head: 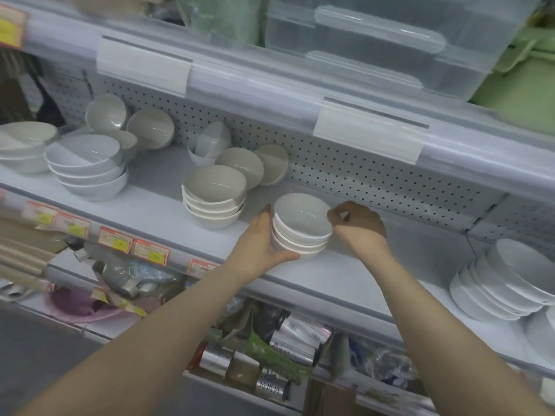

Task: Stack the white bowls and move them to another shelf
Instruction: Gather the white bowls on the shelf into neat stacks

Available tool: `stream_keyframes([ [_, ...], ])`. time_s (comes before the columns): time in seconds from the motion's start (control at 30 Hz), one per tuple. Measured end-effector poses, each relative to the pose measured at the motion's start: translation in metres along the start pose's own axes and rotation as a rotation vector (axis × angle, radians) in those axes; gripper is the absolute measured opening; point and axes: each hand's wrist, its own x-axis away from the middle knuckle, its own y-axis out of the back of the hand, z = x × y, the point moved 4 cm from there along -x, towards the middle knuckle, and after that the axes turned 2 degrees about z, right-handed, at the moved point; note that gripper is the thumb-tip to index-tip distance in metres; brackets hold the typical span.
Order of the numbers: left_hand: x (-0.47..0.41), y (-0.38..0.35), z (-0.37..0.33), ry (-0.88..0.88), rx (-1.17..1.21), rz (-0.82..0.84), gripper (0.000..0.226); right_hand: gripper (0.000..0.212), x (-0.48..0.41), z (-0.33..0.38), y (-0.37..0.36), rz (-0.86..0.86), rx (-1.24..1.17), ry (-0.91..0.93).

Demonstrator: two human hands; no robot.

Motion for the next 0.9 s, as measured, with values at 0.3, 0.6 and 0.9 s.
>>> stream_keyframes([
  [0.3,0.035,0.094,-0.003,-0.507,-0.429,-0.231,0.038,0.037,0.001,0.086,-0.001,-0.324,0.234,0.212],
  [0.6,0.016,0.193,0.082,-0.135,-0.223,-0.142,0.096,0.032,-0.021,0.159,-0.043,-0.223,0.088,0.091],
  [0.9,-0.028,0.17,0.11,-0.04,0.092,0.136,0.108,0.021,-0.064,0.165,-0.07,-0.092,-0.102,0.005],
])
